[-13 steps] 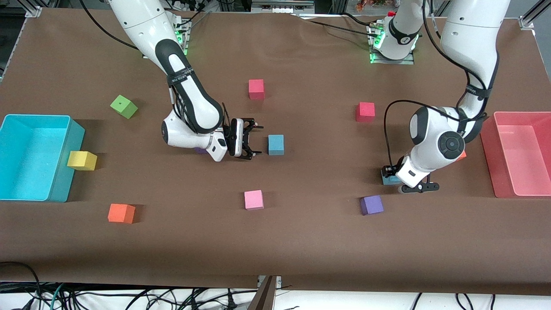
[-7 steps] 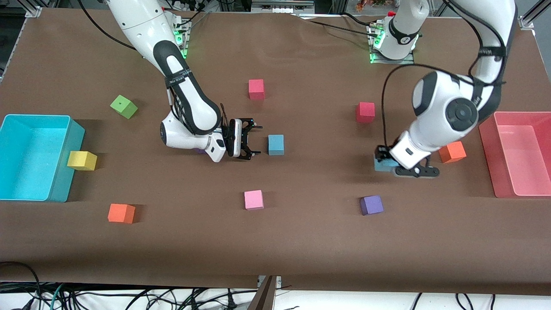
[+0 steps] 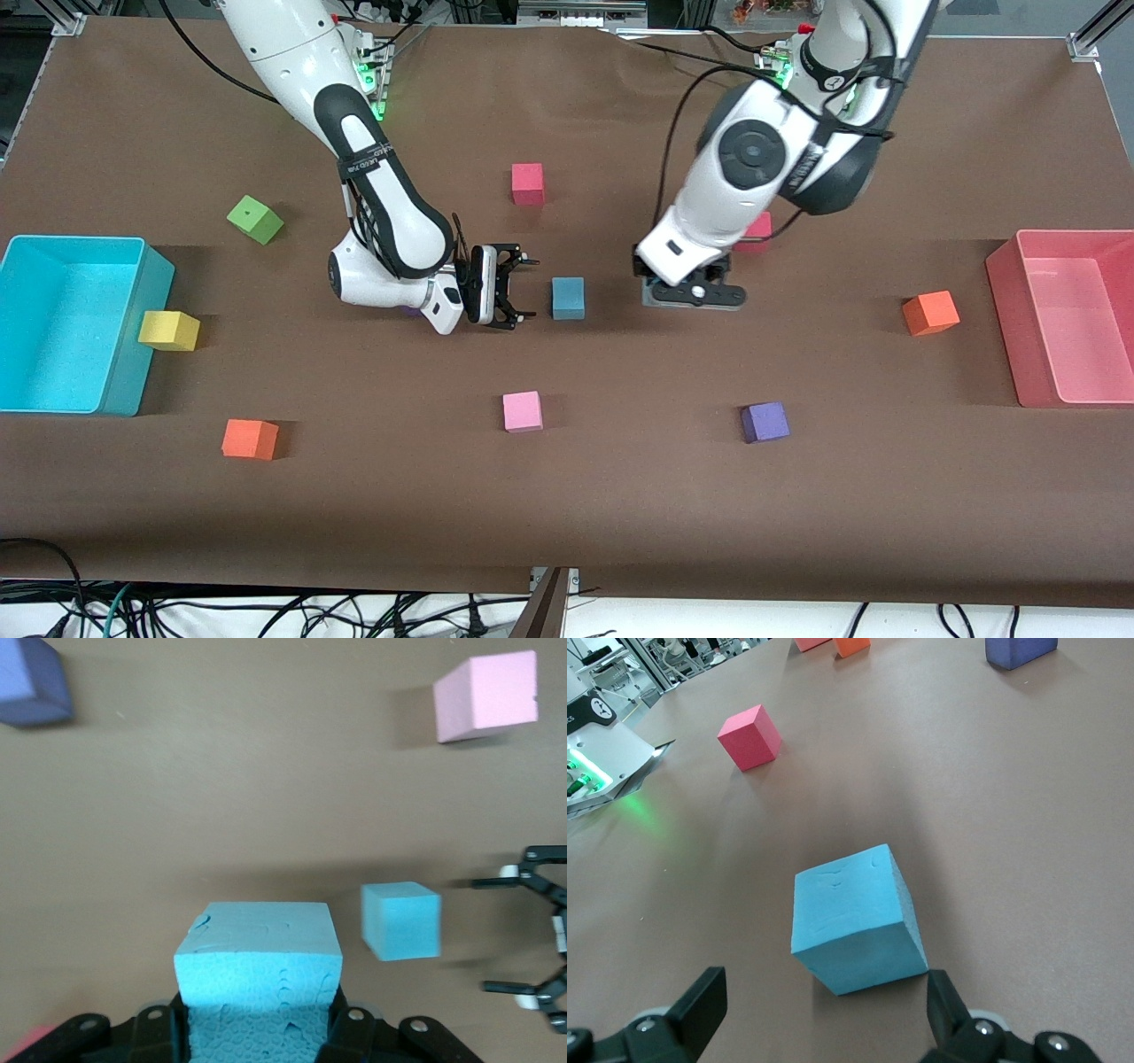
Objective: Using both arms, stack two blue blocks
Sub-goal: 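Lift the held cube and carry it above the placed blue cube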
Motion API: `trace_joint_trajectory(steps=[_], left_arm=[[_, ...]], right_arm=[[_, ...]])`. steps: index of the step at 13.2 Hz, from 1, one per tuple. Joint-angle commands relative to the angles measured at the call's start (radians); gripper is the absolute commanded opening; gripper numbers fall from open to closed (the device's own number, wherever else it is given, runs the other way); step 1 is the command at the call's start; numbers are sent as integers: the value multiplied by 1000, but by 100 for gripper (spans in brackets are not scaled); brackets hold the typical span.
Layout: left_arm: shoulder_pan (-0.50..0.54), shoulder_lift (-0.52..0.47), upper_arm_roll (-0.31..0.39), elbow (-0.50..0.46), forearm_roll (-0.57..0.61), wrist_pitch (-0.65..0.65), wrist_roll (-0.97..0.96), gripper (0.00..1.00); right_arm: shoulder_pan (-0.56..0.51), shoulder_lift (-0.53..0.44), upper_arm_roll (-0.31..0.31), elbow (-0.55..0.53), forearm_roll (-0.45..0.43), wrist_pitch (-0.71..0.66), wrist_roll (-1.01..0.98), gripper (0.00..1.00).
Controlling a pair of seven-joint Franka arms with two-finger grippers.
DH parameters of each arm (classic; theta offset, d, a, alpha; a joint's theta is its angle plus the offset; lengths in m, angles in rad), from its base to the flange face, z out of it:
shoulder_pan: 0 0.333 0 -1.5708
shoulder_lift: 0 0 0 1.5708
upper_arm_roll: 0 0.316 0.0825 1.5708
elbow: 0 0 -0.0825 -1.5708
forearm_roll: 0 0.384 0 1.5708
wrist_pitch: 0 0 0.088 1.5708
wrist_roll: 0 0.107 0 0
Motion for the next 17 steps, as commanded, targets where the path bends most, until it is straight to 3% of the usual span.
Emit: trace_joint_trajectory(steps=[1, 3, 5, 11, 17], left_arm=[[-57, 131, 17, 211, -21, -106, -117, 0], [-97, 223, 27, 330, -21, -146, -197, 0], [-135, 277, 44, 366, -24, -139, -261, 0], [-215, 336, 53, 357, -61, -125, -406, 0], [-234, 377, 73, 357, -67, -82, -406, 0]], right_arm=[[-17, -6, 15, -8, 22, -10, -26, 100], [-17, -6, 15, -8, 22, -10, -26, 100], [-17, -6, 15, -8, 22, -10, -26, 100], [-19, -7, 10, -9, 22, -42, -27, 100], [-19, -7, 10, -11, 22, -44, -27, 100]])
